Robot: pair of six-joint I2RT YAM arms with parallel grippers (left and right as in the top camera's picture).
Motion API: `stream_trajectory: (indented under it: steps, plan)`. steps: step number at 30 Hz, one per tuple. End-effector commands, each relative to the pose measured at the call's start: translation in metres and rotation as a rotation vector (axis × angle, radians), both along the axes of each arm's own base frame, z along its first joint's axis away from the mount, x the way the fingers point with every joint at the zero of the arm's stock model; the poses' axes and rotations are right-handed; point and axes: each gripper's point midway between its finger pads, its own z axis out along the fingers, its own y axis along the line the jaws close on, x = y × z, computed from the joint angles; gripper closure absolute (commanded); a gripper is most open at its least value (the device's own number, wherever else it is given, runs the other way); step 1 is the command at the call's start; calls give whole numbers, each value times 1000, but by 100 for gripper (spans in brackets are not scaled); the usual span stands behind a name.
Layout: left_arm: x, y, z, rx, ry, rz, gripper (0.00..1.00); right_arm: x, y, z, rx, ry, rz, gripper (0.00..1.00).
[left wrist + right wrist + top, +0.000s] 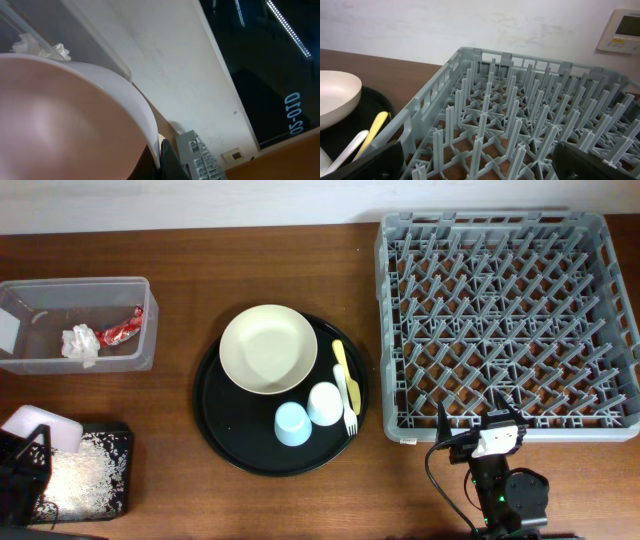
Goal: Sort waste into correct bins and load items into the dishwasher rack
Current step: 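Tilt the pink bowl with the left gripper to pour rice onto the tray, then carry the empty pink bowl with the left gripper onto the cream plate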
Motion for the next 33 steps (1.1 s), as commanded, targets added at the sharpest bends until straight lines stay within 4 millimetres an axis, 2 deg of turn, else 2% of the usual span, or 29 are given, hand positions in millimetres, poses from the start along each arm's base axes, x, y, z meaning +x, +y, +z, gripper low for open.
stream_trajectory:
  steps: [1, 11, 14, 22, 25, 29, 33]
  plan:
    - [-1, 2, 5, 13, -27, 10, 100, 0, 0, -2, 8, 3, 2, 2]
    - [4, 0, 2, 54, -26, -14, 100, 0, 0, -2, 8, 3, 2, 2]
    - [7, 1, 0, 4, -3, -25, 100, 0, 0, -2, 8, 3, 2, 2]
    - [26, -17, 1, -36, 12, -111, 100, 0, 0, -2, 8, 3, 2, 2]
    - [36, -17, 4, -74, 86, -146, 100, 0, 0, -2, 8, 3, 2, 2]
    - [58, -28, 28, -40, 114, -224, 100, 0, 0, -2, 8, 3, 2, 2]
    - [81, -43, 54, 61, 227, -269, 99, 0, 0, -2, 8, 3, 2, 2]
